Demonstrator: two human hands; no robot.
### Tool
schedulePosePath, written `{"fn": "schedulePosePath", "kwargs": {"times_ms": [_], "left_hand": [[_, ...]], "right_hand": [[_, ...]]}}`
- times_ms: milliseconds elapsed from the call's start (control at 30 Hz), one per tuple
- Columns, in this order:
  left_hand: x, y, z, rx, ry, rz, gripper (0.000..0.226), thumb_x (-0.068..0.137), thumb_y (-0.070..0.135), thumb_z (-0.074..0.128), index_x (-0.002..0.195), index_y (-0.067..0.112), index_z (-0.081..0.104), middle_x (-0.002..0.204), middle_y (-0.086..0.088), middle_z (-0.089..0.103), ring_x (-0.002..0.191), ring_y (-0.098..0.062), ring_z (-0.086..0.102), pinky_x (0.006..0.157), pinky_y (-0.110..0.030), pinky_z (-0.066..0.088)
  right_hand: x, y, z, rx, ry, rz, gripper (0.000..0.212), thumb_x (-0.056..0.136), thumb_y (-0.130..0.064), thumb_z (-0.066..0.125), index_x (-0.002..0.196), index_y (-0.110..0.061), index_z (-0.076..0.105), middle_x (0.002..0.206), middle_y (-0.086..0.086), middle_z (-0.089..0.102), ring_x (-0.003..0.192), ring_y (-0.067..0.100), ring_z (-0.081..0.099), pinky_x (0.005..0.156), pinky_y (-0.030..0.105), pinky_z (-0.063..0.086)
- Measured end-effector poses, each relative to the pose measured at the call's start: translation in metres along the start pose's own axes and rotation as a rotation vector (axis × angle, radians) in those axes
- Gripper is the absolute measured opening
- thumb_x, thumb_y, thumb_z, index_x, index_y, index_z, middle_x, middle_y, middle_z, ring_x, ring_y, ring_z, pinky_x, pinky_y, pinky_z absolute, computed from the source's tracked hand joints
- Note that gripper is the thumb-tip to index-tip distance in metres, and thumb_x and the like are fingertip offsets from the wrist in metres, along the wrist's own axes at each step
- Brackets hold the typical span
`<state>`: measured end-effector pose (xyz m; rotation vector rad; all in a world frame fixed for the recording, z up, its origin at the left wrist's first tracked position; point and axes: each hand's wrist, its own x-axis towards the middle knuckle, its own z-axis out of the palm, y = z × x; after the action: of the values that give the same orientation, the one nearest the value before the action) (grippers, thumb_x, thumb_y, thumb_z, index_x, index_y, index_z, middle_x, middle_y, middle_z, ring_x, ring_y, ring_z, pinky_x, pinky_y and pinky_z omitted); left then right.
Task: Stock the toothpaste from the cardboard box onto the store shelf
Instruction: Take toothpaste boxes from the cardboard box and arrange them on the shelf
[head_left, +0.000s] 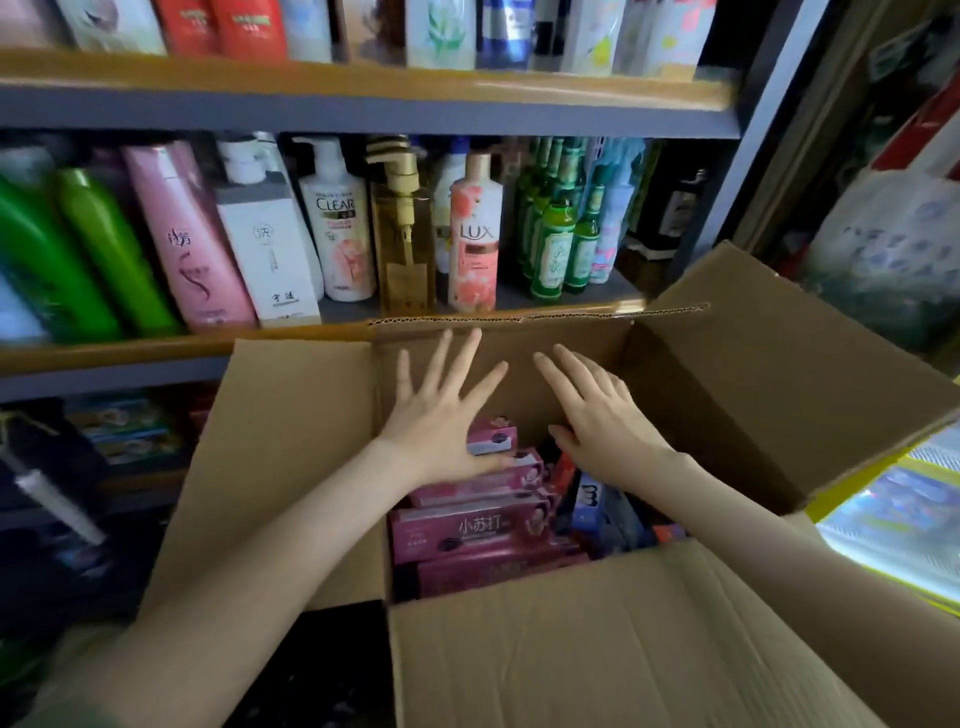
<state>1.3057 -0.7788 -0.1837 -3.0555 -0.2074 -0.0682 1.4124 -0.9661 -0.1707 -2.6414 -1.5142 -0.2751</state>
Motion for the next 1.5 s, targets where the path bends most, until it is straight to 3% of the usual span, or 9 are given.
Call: {"fn": "schedulePosePath", "kwargs": {"times_ms": [433, 733, 1033, 1100, 1167, 1233, 1300, 1433, 1500], "left_hand": [[0.01, 0.003, 0.015, 0.112, -0.059, -0.156, 0.118, 0.07, 0.081, 0.054, 0.15, 0.033, -0.018, 0.152, -0.008, -0.038, 0.141, -0.034, -0.031, 0.112, -0.066, -0.008], [0.002, 0.018, 0.036, 0.119, -0.633, -0.097, 0.128, 0.067, 0.081, 0.058, 0.144, 0.033, -0.031, 0.146, -0.007, -0.046, 0.136, -0.027, -0.04, 0.107, -0.054, -0.026], [-0.001, 0.029, 0.04, 0.101, -0.811, -0.094, 0.122, 0.076, 0.066, 0.065, 0.147, 0.031, -0.028, 0.153, -0.005, -0.035, 0.142, -0.024, -0.031, 0.113, -0.055, -0.019], [-0.001, 0.029, 0.041, 0.072, -0.812, -0.076, 0.116, 0.079, 0.062, 0.065, 0.151, 0.028, -0.018, 0.159, -0.004, -0.021, 0.147, -0.024, -0.017, 0.117, -0.052, -0.011], [-0.002, 0.03, 0.041, -0.003, -0.781, -0.066, 0.101, 0.08, 0.056, 0.068, 0.154, 0.023, 0.007, 0.16, -0.007, 0.016, 0.146, -0.026, 0.019, 0.118, -0.045, 0.016], [-0.002, 0.031, 0.038, -0.097, -0.726, -0.075, 0.077, 0.081, 0.05, 0.07, 0.14, 0.016, 0.034, 0.135, -0.008, 0.05, 0.113, -0.024, 0.051, 0.093, -0.035, 0.044], [-0.002, 0.032, 0.031, -0.144, -0.664, -0.074, 0.058, 0.085, 0.045, 0.068, 0.125, 0.011, 0.042, 0.116, -0.008, 0.057, 0.088, -0.02, 0.05, 0.073, -0.032, 0.044], [-0.007, 0.035, 0.008, -0.15, -0.526, -0.097, 0.048, 0.089, 0.04, 0.062, 0.122, 0.011, 0.044, 0.094, -0.003, 0.05, 0.08, -0.02, 0.045, 0.064, -0.031, 0.037], [-0.013, 0.036, -0.005, -0.117, -0.488, -0.107, 0.046, 0.088, 0.041, 0.06, 0.12, 0.012, 0.045, 0.1, -0.007, 0.055, 0.081, -0.02, 0.044, 0.064, -0.03, 0.036]], "right_hand": [[0.035, 0.021, 0.072, -0.09, -0.377, -0.457, 0.089, 0.092, -0.039, 0.056, 0.152, -0.018, -0.006, 0.157, 0.009, 0.008, 0.143, 0.03, 0.013, 0.113, 0.041, 0.022], [0.022, 0.016, 0.122, 0.027, -0.795, -0.444, 0.074, 0.097, -0.031, 0.049, 0.153, -0.012, 0.005, 0.157, 0.012, 0.016, 0.141, 0.031, 0.02, 0.113, 0.038, 0.023], [0.024, 0.011, 0.115, 0.231, -0.708, -0.286, 0.048, 0.086, -0.019, 0.065, 0.124, -0.013, 0.037, 0.124, 0.009, 0.043, 0.116, 0.026, 0.044, 0.092, 0.034, 0.04], [0.022, 0.013, 0.107, 0.295, -0.697, -0.276, 0.039, 0.089, -0.015, 0.061, 0.118, -0.013, 0.035, 0.12, 0.01, 0.047, 0.107, 0.027, 0.052, 0.083, 0.036, 0.045], [0.019, 0.017, 0.098, 0.316, -0.649, -0.297, 0.038, 0.09, -0.014, 0.058, 0.119, -0.011, 0.035, 0.121, 0.01, 0.047, 0.105, 0.028, 0.052, 0.083, 0.039, 0.045], [0.016, 0.022, 0.088, 0.372, -0.592, -0.308, 0.034, 0.089, -0.011, 0.058, 0.115, -0.011, 0.036, 0.119, 0.009, 0.046, 0.107, 0.026, 0.049, 0.085, 0.038, 0.044], [0.015, 0.027, 0.081, 0.445, -0.578, -0.292, 0.036, 0.089, -0.011, 0.06, 0.116, -0.012, 0.036, 0.118, 0.007, 0.045, 0.11, 0.023, 0.047, 0.088, 0.034, 0.042], [0.006, 0.035, 0.068, 0.614, -0.566, -0.153, 0.056, 0.083, -0.022, 0.073, 0.121, -0.025, 0.031, 0.131, 0.0, 0.039, 0.122, 0.015, 0.043, 0.102, 0.034, 0.041], [0.0, 0.036, 0.063, 0.618, -0.483, -0.082, 0.078, 0.073, -0.027, 0.082, 0.13, -0.02, 0.029, 0.134, 0.002, 0.033, 0.127, 0.015, 0.034, 0.108, 0.033, 0.034]]}}
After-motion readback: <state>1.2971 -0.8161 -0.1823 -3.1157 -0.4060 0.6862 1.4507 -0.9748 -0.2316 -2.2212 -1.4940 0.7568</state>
